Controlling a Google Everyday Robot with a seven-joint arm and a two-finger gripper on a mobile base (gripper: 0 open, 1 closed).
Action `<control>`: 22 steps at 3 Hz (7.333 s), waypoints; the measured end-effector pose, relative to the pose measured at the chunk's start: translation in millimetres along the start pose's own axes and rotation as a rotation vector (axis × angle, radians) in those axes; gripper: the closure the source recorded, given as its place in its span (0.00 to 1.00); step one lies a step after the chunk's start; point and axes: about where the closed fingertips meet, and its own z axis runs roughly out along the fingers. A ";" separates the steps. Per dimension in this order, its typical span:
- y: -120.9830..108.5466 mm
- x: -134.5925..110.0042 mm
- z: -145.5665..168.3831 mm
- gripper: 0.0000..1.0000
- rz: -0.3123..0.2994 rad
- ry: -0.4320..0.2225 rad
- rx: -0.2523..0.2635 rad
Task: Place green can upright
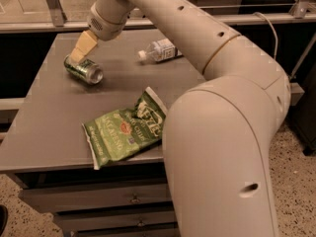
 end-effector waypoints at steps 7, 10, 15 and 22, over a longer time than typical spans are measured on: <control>25.0 -18.4 85.1 0.49 -0.094 0.334 0.151; -2.8 -29.0 -10.8 1.00 -0.091 0.022 0.127; -29.5 37.1 -98.8 1.00 -0.192 -0.809 -0.115; -4.0 115.9 -82.3 0.33 -0.209 -0.987 -0.239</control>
Offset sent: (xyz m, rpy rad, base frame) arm 0.0050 0.0532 -0.0463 -0.1486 0.0576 -0.0552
